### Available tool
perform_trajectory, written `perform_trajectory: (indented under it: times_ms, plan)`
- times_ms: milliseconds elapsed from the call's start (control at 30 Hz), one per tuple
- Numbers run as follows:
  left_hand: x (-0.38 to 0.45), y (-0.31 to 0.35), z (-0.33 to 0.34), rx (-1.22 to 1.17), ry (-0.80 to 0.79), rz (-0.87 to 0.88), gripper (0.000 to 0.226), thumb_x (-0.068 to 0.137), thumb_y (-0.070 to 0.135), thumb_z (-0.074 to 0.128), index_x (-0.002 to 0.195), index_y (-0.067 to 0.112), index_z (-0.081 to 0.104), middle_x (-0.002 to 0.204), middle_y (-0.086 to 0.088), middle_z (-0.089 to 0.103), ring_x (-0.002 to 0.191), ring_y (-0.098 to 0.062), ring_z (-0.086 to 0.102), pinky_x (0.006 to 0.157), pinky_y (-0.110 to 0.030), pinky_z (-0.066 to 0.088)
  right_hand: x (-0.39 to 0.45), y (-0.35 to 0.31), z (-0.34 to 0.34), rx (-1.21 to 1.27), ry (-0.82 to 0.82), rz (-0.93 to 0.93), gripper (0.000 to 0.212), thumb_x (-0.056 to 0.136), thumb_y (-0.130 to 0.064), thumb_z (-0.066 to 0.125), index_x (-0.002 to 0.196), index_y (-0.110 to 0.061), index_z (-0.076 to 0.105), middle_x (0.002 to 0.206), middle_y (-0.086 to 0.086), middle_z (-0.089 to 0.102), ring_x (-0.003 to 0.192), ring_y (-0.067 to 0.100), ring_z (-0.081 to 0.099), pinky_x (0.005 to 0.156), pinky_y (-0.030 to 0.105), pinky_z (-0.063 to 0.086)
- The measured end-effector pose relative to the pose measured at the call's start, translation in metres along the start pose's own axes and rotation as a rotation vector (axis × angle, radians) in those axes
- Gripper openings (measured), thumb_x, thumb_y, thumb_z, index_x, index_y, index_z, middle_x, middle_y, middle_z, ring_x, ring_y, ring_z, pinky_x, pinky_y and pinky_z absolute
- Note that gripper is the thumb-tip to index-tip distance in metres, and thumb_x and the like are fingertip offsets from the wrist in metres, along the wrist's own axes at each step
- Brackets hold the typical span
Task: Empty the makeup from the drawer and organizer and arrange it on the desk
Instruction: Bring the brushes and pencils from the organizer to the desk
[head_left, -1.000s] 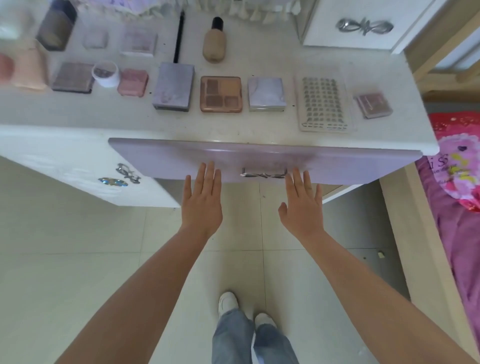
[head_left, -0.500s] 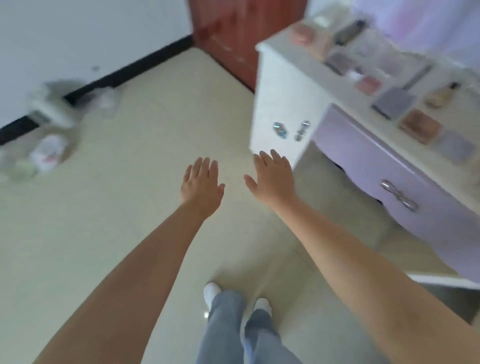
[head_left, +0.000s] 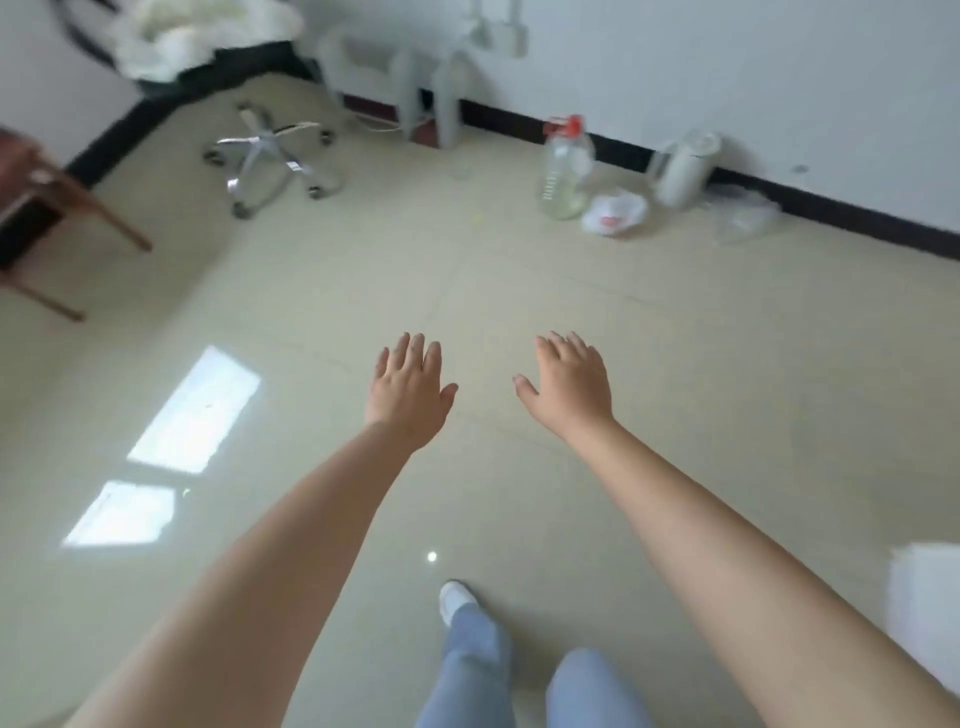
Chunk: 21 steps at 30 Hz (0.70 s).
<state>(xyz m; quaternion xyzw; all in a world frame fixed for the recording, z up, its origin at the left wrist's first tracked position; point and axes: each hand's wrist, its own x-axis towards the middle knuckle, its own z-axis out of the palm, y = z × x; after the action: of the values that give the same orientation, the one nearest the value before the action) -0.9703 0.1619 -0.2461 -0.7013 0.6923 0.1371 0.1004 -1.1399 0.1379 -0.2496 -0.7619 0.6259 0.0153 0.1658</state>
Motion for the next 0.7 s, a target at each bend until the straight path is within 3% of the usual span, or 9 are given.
perform_trajectory:
  times_ms: [267, 467, 700]
  plan:
    - [0.029, -0.205, -0.017, -0.197, 0.023, -0.366, 0.06, 0.097, 0.036, 0.032, 0.145, 0.009, 0.01, 0.155, -0.009, 0.005, 0.144, -0.024, -0.002, 0.117, -0.037, 0.0, 0.139, -0.205, 0.023, -0.049, -0.147, -0.319, 0.057, 0.091, -0.037, 0.043, 0.14, -0.01, 0.028, 0.15, 0.008, 0.026, 0.141, 0.025, 0.015, 0.114, 0.037, 0.012]
    - [0.103, -0.346, -0.076, -0.222, 0.244, -0.631, 0.061, 0.097, 0.037, 0.032, 0.146, 0.009, 0.009, 0.156, -0.01, 0.0, 0.144, -0.023, -0.005, 0.117, -0.036, -0.003, 0.278, -0.352, 0.001, -0.024, -0.048, -0.551, 0.058, 0.092, -0.035, 0.042, 0.142, -0.011, 0.025, 0.153, 0.009, 0.018, 0.142, 0.024, 0.009, 0.115, 0.037, 0.008]
    - [0.169, -0.494, -0.132, -0.299, 0.316, -0.84, 0.059, 0.097, 0.036, 0.032, 0.146, 0.01, 0.011, 0.156, -0.008, 0.002, 0.145, -0.022, -0.005, 0.117, -0.034, -0.002, 0.408, -0.51, -0.025, -0.015, -0.012, -0.735, 0.058, 0.091, -0.032, 0.045, 0.141, -0.008, 0.028, 0.152, 0.011, 0.02, 0.142, 0.026, 0.013, 0.113, 0.036, 0.009]
